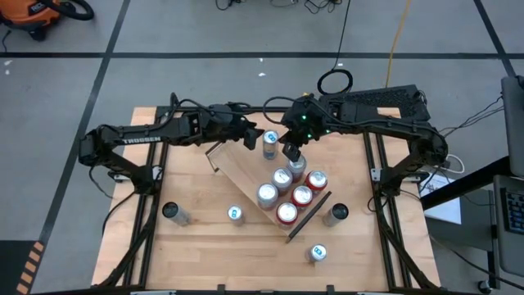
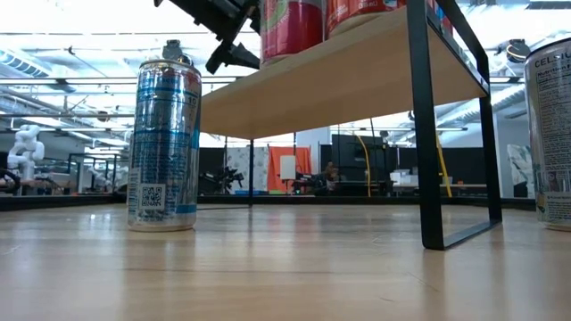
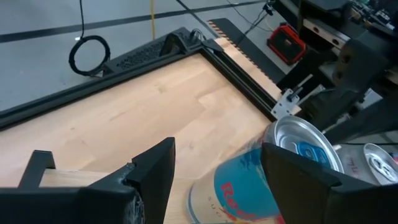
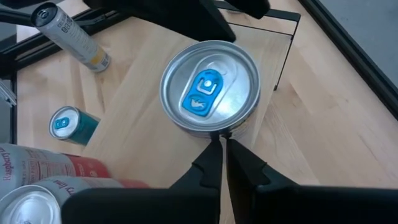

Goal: Place canned beverage on shelf
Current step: Put the top blue soda can on the shelf

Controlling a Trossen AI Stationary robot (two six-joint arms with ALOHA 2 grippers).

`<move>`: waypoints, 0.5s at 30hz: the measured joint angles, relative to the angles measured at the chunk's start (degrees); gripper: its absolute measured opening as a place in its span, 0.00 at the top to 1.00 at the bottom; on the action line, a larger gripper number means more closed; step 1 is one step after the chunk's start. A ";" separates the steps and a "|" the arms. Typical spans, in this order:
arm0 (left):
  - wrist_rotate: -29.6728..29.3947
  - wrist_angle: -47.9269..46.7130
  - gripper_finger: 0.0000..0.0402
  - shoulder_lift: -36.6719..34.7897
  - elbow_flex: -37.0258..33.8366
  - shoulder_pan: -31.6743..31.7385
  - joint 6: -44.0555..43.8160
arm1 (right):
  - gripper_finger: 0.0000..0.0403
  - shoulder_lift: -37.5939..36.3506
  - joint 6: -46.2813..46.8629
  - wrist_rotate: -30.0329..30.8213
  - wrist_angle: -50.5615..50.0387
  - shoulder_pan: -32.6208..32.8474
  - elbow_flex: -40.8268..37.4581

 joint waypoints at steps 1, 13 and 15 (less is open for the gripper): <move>0.04 0.00 0.39 0.00 0.00 -0.09 -0.02 | 1.00 0.00 -0.02 0.00 -0.06 -0.09 0.00; 1.39 -0.31 0.39 -0.09 0.02 -0.35 -0.15 | 1.00 -0.04 -1.37 0.13 -0.26 -1.64 -0.02; 1.51 -0.31 0.39 -0.09 0.02 -0.36 -0.15 | 1.00 -0.04 -1.51 0.13 -0.31 -1.64 -0.02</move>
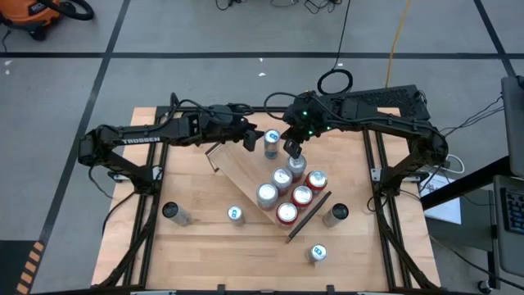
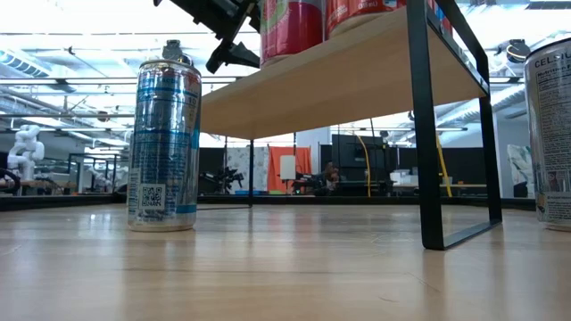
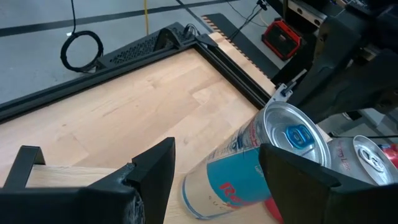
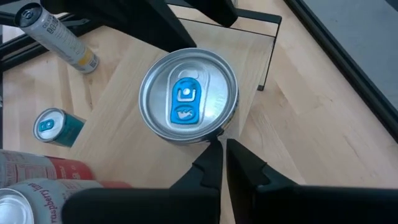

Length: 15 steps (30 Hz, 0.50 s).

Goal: Place canned beverage on shelf
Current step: Put the top blue soda can on the shelf

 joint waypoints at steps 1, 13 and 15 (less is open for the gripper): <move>0.00 0.00 0.39 0.00 0.00 -0.02 -0.01 | 1.00 0.00 0.00 0.00 -0.07 0.00 0.02; 0.11 -0.33 0.39 0.00 0.04 -0.04 -0.07 | 1.00 0.00 -0.61 -2.48 -0.39 0.02 0.02; 0.11 -0.39 0.39 0.00 0.04 -0.04 0.02 | 1.00 0.00 -0.56 -3.12 -0.45 0.04 0.02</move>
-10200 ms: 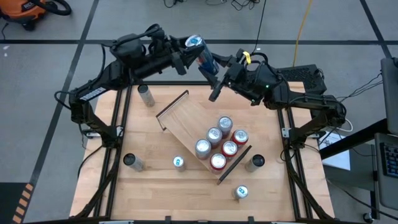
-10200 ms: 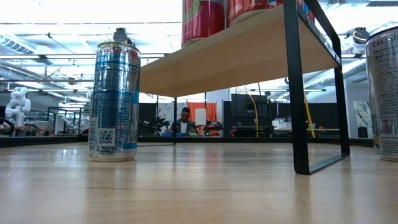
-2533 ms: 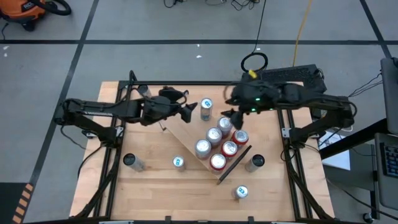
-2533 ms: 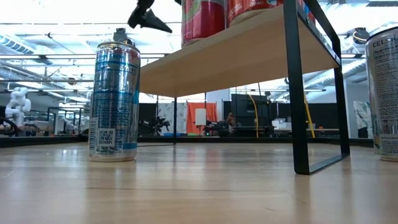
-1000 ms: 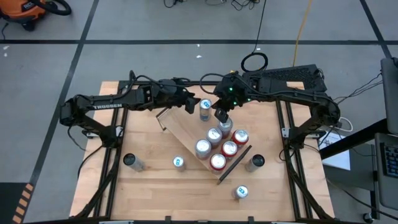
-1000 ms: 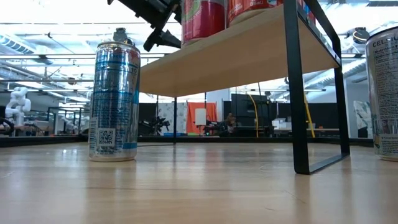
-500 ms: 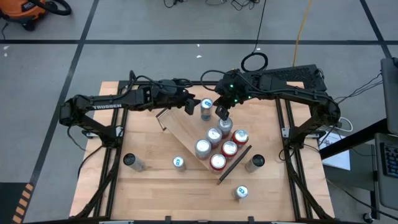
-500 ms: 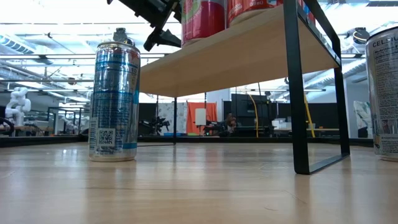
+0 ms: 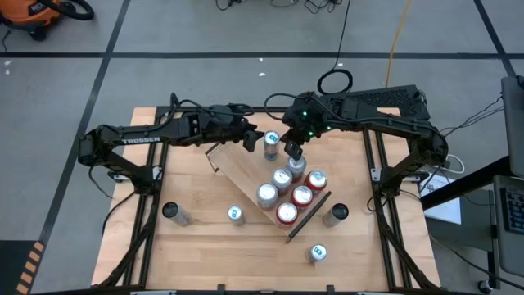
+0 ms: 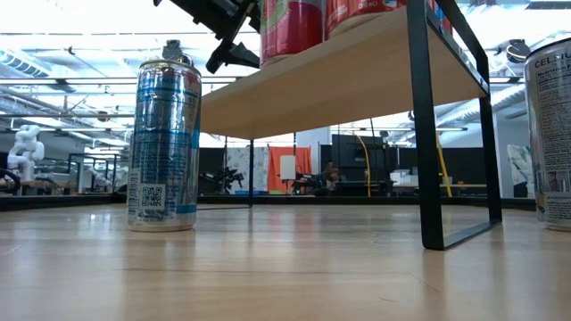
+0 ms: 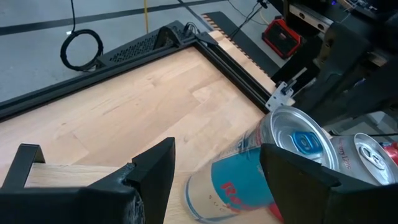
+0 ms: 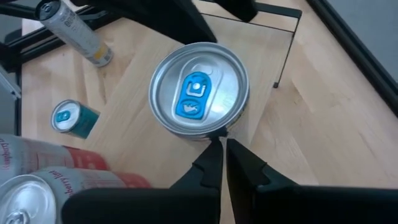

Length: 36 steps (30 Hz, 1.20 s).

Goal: Place canned beverage on shelf
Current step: Put the top blue soda can on the shelf, then put the left blue soda can on the shelf aligned with the other blue soda can

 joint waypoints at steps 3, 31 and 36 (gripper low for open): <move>-0.01 -0.02 0.39 0.00 0.00 0.00 0.02 | 1.00 0.00 0.11 -0.05 0.01 0.04 0.00; 1.80 -5.31 0.39 -7.12 0.00 -0.48 0.02 | 1.00 -4.49 3.21 0.01 -5.40 0.02 0.04; 3.52 -14.41 0.39 -11.58 -0.02 -6.88 -1.65 | 1.00 -9.06 4.45 -0.03 -8.27 0.17 0.06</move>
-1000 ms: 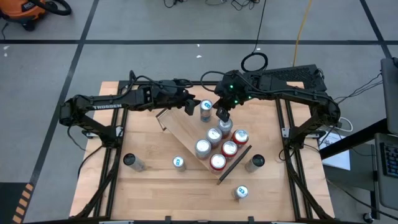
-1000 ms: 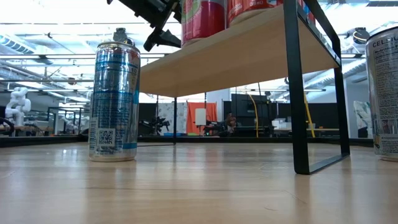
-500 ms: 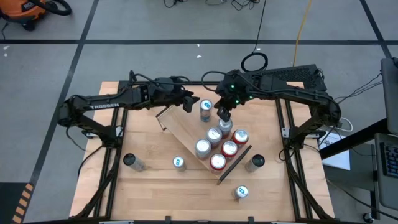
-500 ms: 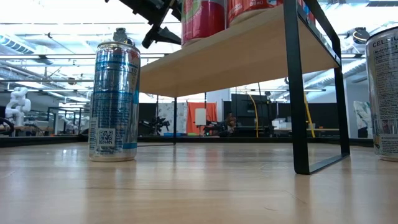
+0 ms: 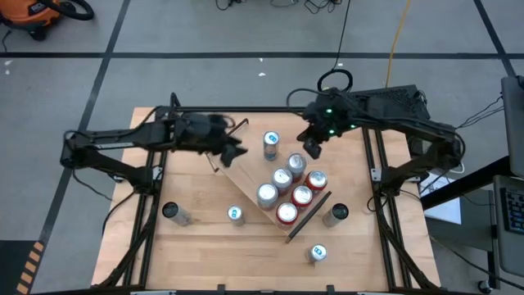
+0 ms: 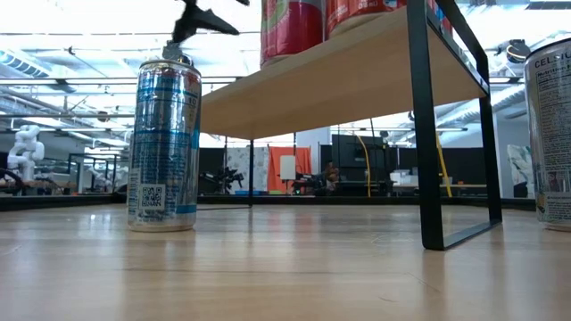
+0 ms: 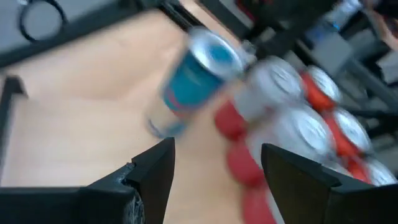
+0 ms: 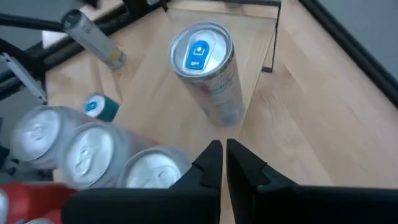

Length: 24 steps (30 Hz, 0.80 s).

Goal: Place canned beverage on shelf
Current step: Put the left blue soda can on the shelf aligned with the other blue soda can

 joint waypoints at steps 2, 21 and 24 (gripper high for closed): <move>-0.20 -1.71 0.39 -1.63 0.02 -3.74 -2.14 | 1.00 -1.98 0.25 0.05 -0.15 0.26 0.00; -7.92 -18.41 0.34 5.12 0.02 -31.20 -20.96 | 1.00 -7.20 3.80 0.82 -0.34 6.14 0.00; -6.77 -17.86 0.26 6.90 0.00 -31.42 -19.20 | 1.00 -7.88 6.72 3.44 -0.36 7.82 -0.02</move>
